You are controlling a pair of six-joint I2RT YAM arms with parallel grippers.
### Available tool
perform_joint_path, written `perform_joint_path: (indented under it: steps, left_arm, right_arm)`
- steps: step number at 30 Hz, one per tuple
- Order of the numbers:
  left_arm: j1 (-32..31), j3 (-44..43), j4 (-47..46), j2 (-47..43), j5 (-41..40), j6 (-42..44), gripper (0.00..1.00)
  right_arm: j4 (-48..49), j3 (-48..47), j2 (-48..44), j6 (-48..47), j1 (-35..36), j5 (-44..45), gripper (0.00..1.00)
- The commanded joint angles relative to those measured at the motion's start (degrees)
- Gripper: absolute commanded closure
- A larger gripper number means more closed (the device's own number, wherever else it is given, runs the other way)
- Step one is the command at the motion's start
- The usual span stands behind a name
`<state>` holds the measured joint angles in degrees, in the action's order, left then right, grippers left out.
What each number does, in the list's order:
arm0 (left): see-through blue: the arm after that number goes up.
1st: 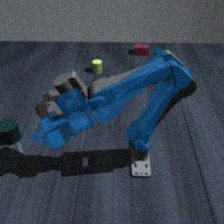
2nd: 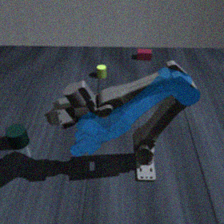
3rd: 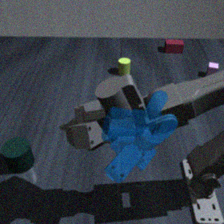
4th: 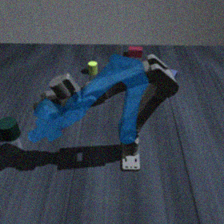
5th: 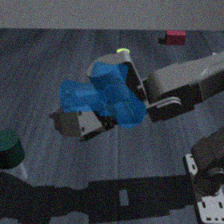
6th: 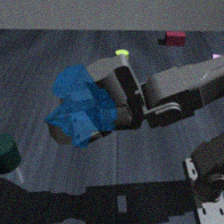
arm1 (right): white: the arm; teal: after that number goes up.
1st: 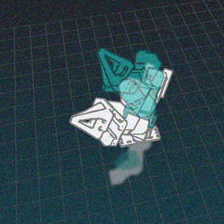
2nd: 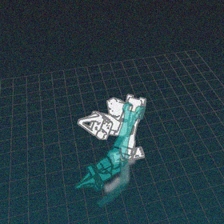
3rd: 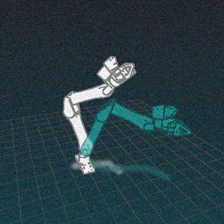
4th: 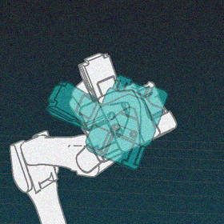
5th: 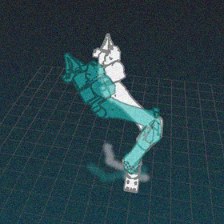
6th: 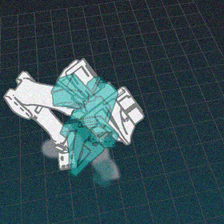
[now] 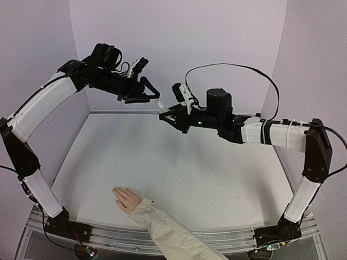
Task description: Paint the nails
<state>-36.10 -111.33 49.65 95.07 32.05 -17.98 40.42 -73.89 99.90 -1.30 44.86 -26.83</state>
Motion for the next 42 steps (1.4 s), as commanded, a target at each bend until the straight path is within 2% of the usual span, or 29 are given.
perform_joint_path:
  steps: [1, 35, 42]
  left_arm:
    - [0.1, -2.8, 2.4, 1.3, 2.0, 1.8, 0.37]
    - [0.0, -4.9, 4.5, 4.8, 1.8, 3.5, 0.71]
    - [0.0, -4.9, 5.4, 4.9, 0.5, 4.2, 0.65]
  right_arm:
    - [2.2, -3.6, 0.7, -0.6, 0.0, -4.3, 1.00]
    - [-0.3, -7.4, 4.2, -1.1, 0.0, -6.7, 1.00]
    - [-0.3, -7.5, 4.4, -1.1, 0.0, -6.5, 1.00]
